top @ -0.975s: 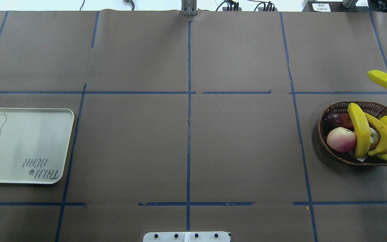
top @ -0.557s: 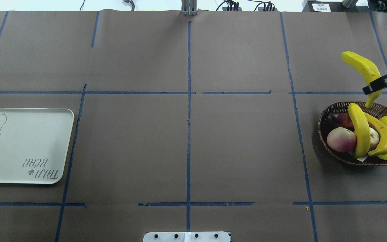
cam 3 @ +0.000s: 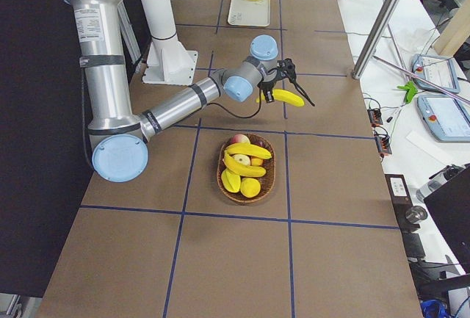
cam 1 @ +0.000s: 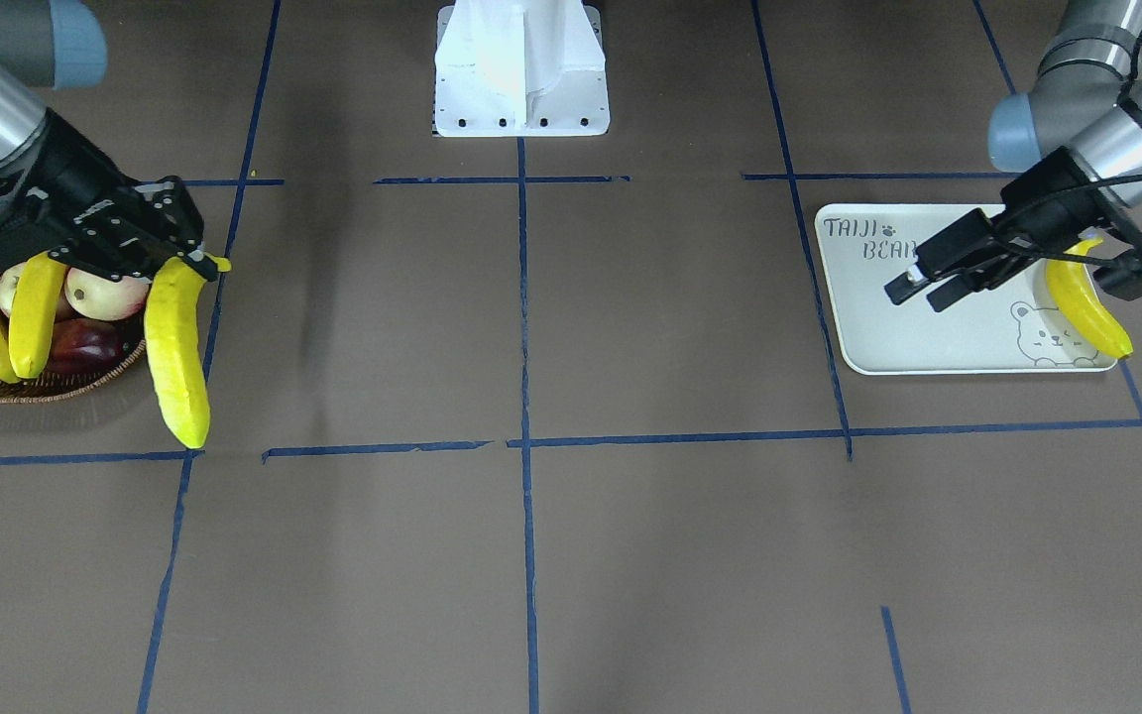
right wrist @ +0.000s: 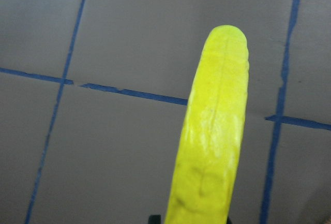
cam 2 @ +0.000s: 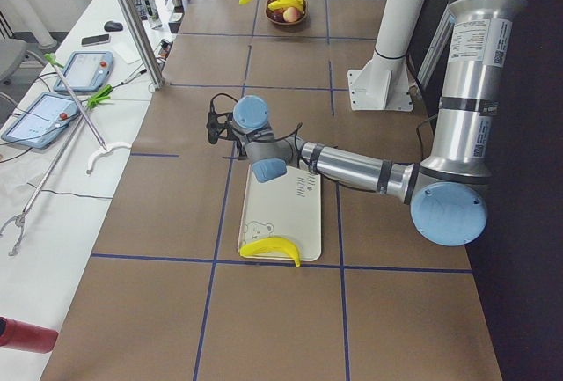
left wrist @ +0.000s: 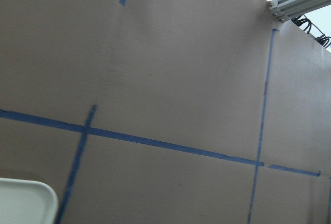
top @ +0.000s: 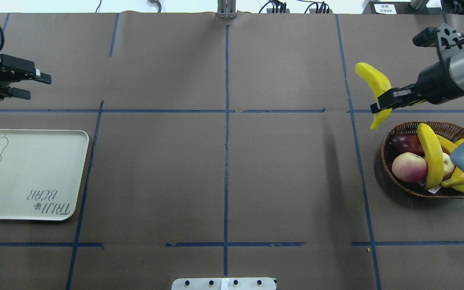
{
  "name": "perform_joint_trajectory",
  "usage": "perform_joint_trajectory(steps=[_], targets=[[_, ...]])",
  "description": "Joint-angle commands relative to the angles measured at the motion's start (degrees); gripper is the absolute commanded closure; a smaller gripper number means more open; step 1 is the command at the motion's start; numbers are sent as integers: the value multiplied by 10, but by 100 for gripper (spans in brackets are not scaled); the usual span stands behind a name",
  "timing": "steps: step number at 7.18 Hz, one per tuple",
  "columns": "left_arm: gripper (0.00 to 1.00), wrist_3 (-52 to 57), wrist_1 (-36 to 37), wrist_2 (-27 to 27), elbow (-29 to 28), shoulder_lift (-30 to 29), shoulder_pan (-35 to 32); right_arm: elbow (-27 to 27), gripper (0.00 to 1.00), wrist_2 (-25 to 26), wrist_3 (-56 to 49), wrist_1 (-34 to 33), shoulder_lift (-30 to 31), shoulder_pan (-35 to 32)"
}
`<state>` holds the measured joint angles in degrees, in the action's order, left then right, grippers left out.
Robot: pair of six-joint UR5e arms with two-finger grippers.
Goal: Transfer all bananas from basket to plate
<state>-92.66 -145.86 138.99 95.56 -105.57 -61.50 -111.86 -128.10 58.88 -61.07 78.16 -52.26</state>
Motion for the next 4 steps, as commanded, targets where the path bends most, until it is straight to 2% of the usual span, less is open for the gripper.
perform_joint_trajectory(steps=[1, 2, 4], targets=[[0, -115, 5, -3, 0, -72, 43, 3, 100, 96, 146, 93, -39, 97], [0, -147, 7, -18, -1, -95, 64, 4, 100, 165, 195, 114, -68, 151], [0, -210, 11, -60, -9, -146, 127, 10, 100, 266, 205, 114, -112, 239]])
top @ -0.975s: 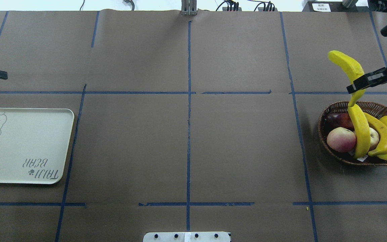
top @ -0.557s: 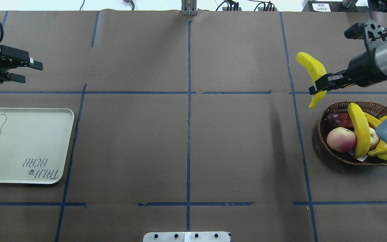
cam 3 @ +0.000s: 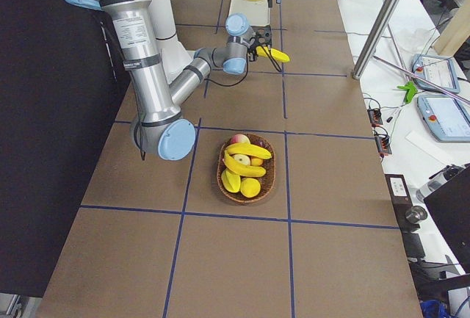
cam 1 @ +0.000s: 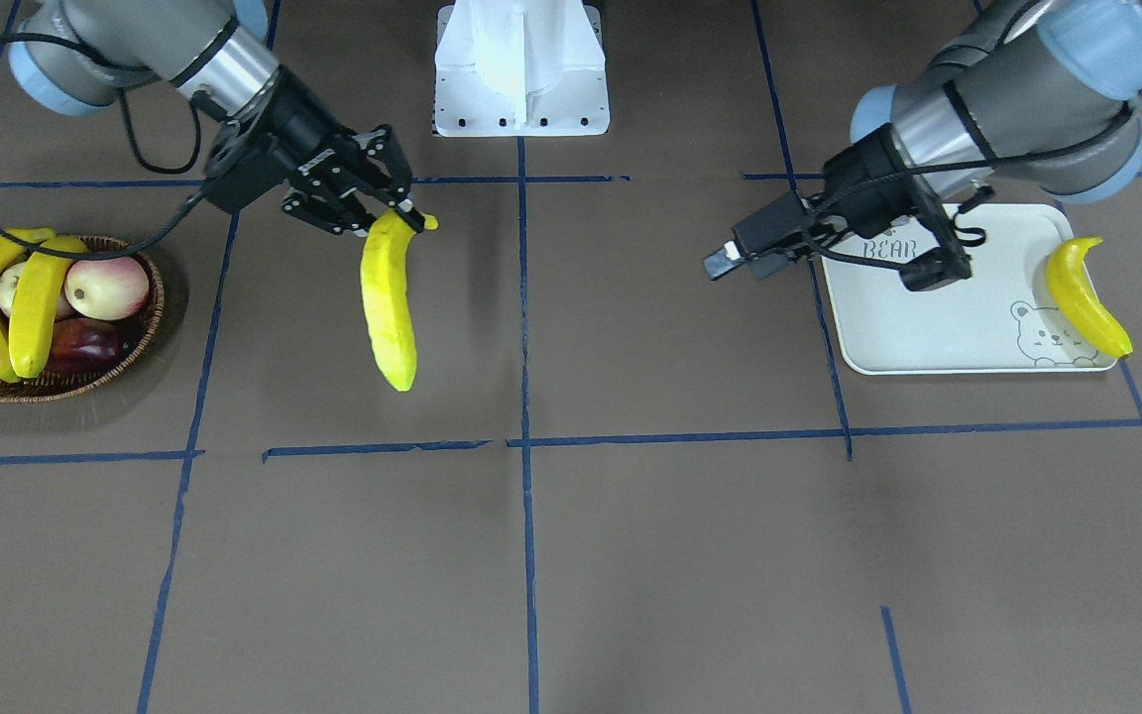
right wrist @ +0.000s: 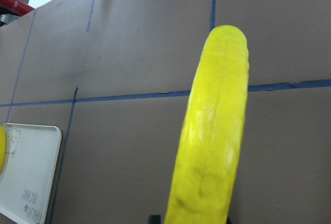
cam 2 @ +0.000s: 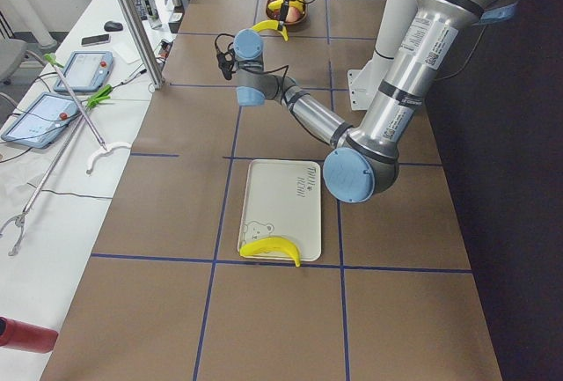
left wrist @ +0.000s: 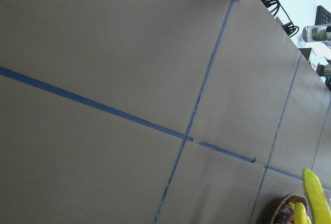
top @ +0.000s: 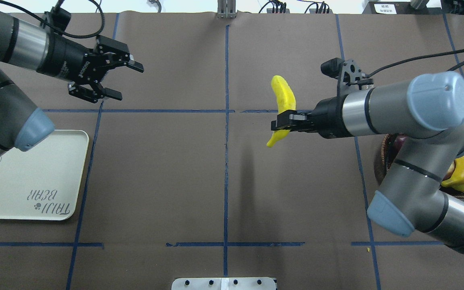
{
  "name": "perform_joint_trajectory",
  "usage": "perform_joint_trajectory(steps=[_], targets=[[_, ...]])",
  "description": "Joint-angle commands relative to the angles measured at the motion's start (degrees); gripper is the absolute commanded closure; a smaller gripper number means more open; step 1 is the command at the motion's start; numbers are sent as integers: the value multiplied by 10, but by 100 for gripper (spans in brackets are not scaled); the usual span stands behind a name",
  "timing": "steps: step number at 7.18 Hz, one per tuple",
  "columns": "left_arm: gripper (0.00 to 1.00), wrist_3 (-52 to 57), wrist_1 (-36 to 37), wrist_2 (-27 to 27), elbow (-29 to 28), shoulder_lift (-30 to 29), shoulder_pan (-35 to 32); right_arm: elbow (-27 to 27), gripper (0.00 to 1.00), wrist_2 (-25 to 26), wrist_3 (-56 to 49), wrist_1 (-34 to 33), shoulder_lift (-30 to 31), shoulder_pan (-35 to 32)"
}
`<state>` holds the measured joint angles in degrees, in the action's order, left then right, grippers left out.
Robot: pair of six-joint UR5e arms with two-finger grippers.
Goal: Transfer all bananas from basket to plate
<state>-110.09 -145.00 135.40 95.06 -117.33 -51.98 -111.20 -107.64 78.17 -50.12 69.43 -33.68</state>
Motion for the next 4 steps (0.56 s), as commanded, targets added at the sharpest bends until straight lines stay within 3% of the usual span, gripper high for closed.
perform_joint_trajectory(steps=[1, 4], targets=[[0, -40, 11, -44, -3, -45, 61, 6, 100, 90, 12, -1, -49, 77], [0, -53, 72, -84, -4, -79, 108, 7, 99, 106, 12, -3, -66, 106]])
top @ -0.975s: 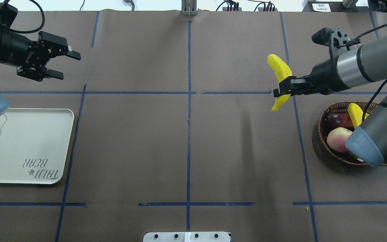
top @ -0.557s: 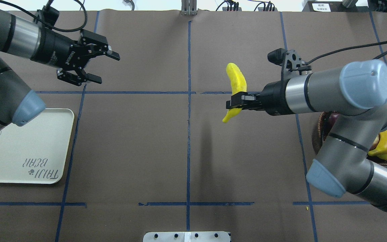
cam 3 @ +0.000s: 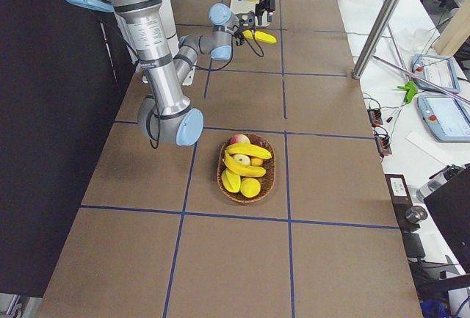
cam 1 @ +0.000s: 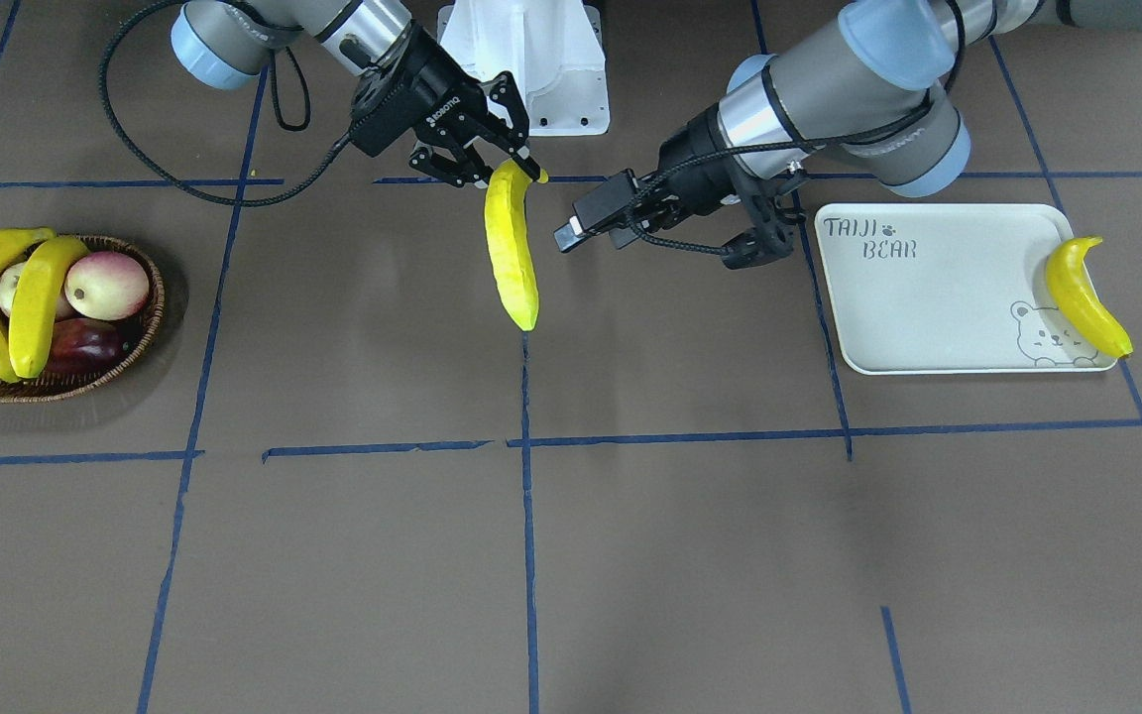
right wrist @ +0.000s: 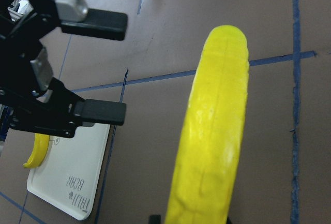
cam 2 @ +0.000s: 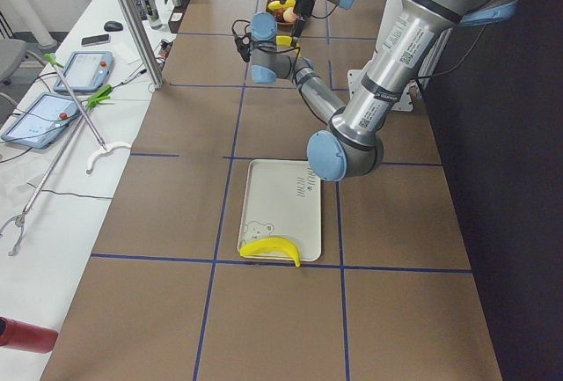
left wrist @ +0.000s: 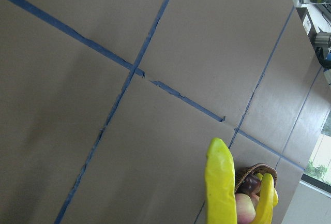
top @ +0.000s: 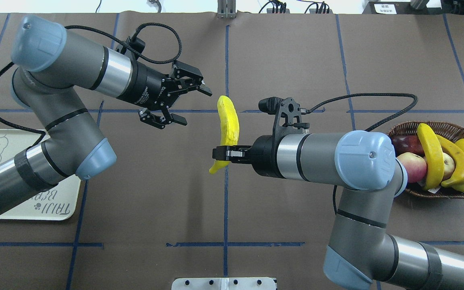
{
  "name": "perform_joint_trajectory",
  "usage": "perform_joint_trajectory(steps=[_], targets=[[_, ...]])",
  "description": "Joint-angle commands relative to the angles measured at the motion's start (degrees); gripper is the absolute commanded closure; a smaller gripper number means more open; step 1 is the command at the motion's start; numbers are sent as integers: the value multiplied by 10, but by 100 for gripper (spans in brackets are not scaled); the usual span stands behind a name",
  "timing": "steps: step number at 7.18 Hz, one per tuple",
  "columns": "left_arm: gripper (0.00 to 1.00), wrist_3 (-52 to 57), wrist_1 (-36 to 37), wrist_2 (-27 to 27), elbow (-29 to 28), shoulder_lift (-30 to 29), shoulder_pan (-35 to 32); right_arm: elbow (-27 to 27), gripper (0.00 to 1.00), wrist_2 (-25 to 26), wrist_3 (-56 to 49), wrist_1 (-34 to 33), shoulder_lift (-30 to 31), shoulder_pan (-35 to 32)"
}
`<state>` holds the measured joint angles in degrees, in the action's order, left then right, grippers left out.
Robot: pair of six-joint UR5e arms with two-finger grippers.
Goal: Transfer all bananas from basket to plate
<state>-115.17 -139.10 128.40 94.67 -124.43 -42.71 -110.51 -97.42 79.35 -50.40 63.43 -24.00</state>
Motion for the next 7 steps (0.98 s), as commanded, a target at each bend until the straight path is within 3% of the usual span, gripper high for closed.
perform_joint_trajectory(steps=[1, 3, 5, 6, 7], targets=[[0, -2, 14, -21, -5, -11, 32, 0, 99, 5, 0, -1, -14, 11], [5, -3, 31, -55, -7, -22, 57, -1, 99, 5, 0, 0, -16, 14], [73, -4, 31, -55, -6, -23, 57, -1, 99, 5, -3, -1, -17, 14], [98, -6, 34, -55, -2, -22, 57, -1, 96, 5, -7, -1, -17, 14], [100, -5, 41, -55, 1, -20, 56, 0, 72, 4, -8, -1, -17, 14]])
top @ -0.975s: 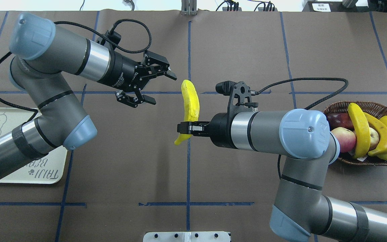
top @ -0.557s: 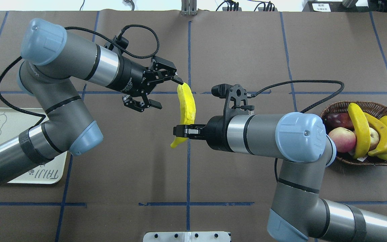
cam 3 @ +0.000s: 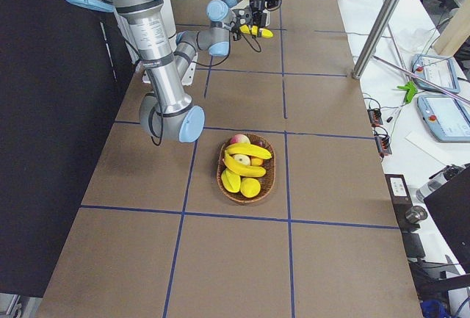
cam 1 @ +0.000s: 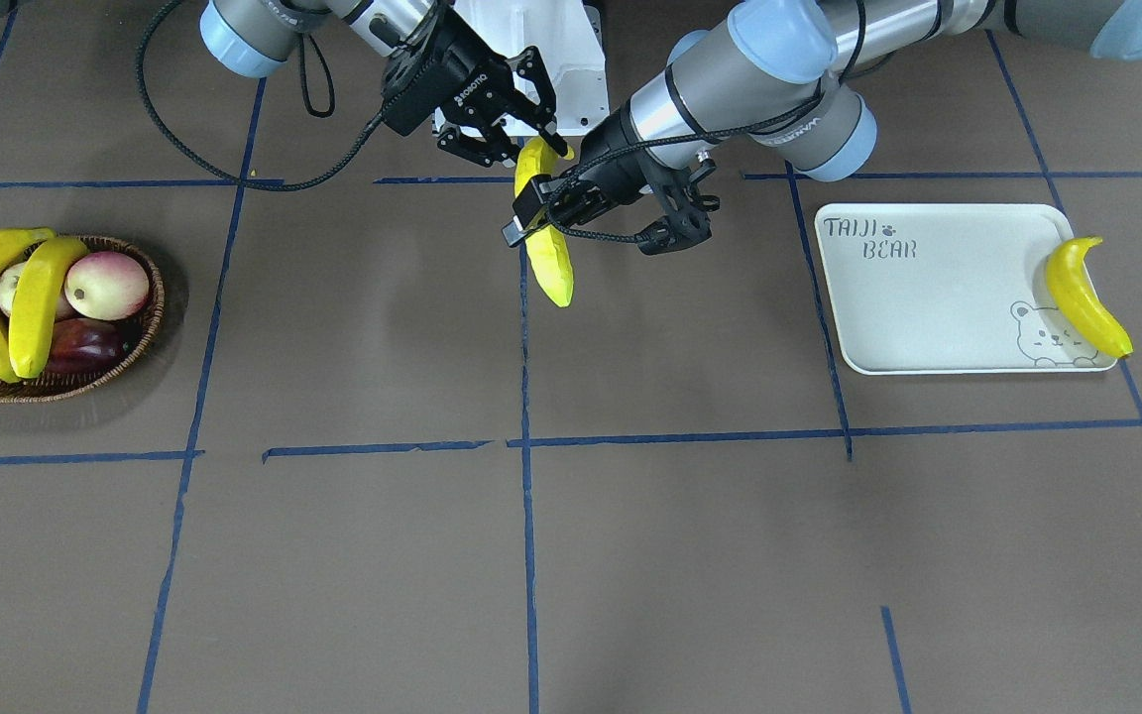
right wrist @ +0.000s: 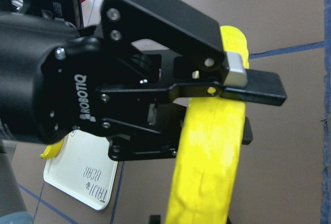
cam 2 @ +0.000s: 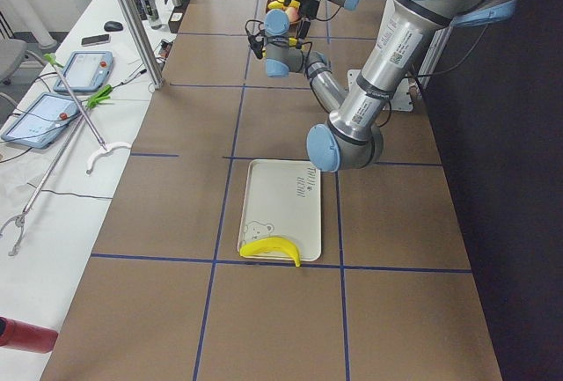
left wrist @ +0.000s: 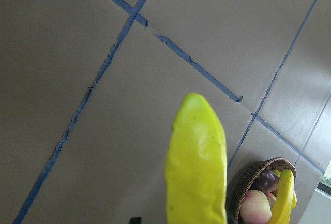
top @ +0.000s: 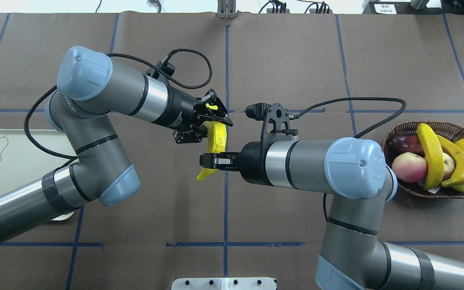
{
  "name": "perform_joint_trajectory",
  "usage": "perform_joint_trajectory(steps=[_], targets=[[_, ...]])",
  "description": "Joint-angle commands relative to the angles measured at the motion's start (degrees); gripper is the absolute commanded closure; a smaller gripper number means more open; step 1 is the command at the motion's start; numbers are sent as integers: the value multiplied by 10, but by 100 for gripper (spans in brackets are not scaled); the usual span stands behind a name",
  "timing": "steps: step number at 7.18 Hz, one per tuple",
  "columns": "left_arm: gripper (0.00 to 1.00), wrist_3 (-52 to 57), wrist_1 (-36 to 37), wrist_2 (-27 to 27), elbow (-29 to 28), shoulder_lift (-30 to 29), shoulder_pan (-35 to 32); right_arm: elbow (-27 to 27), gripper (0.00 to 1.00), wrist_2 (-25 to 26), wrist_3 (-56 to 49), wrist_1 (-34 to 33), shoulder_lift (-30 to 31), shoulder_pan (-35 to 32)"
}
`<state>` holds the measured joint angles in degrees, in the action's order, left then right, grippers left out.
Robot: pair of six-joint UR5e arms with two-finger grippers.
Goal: Transfer all bananas from basket to plate
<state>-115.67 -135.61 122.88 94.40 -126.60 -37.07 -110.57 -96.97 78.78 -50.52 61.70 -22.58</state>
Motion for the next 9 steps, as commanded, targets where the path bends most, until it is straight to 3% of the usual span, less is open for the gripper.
perform_joint_trajectory(steps=[1, 4, 5, 8, 9], targets=[[100, 0, 7, 0, 4, 2, -3, 1, 3, 0, -2, -2, 1, 0], [100, -1, 10, -1, 6, 21, -14, -2, 0, -20, -1, -5, 5, -7], [100, 0, 10, -3, 7, 35, -26, -6, 0, -56, 0, -28, 4, -25], [100, 11, 9, -11, 21, 124, -80, -5, 0, -186, -13, -141, 26, -126], [100, 14, 9, -11, 23, 150, -103, -3, 0, -193, -82, -215, 27, -145]])
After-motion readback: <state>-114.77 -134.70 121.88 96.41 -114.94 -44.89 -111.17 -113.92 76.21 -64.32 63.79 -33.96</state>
